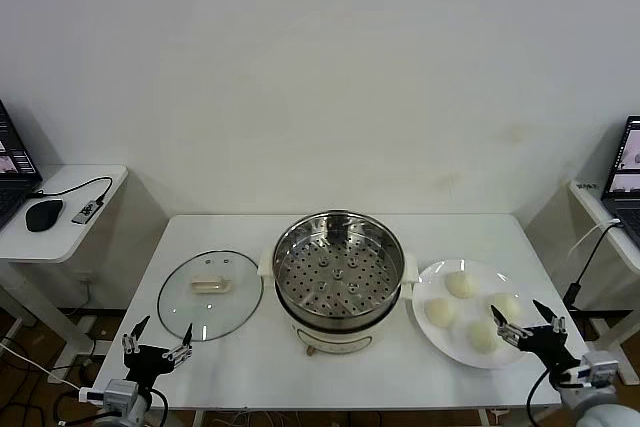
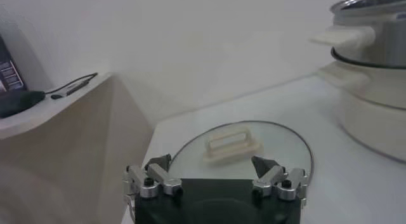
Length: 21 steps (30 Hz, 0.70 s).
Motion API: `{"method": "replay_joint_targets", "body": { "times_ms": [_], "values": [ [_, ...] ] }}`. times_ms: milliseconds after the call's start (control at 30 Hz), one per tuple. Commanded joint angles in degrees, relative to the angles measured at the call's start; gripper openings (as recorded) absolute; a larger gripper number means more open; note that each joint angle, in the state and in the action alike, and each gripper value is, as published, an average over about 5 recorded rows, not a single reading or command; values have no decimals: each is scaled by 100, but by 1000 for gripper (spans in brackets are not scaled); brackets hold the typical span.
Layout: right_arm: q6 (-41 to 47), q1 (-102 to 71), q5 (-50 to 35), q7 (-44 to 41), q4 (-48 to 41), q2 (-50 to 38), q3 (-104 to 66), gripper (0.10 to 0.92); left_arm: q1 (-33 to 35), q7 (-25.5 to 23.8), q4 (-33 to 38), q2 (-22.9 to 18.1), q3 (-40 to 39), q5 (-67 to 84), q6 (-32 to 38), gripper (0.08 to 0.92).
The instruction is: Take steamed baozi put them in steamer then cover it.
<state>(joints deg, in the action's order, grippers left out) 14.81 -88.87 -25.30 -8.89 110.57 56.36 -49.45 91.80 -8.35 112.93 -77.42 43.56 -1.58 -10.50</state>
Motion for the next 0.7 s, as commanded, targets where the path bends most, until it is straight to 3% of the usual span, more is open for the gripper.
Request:
{"method": "replay_joint_targets", "body": {
  "times_ms": [33, 300, 500, 700],
  "values": [
    [487, 892, 628, -492, -122, -987, 6, 823, 36, -4, 45, -50, -18, -23, -11, 823],
    [456, 2574, 2183, -2820, -1102, -2486, 1141, 823, 131, 34, 172, -23, -76, -69, 30, 823],
    [48, 3945, 3369, -5039, -1832, -2842, 2090, 823, 193, 40, 270, -71, -49, -139, 39, 823],
    [-673, 5886, 3913, -5983, -2620, -2996, 4049, 823, 218, 27, 328, -113, -34, -159, 34, 823]
  ]
}}
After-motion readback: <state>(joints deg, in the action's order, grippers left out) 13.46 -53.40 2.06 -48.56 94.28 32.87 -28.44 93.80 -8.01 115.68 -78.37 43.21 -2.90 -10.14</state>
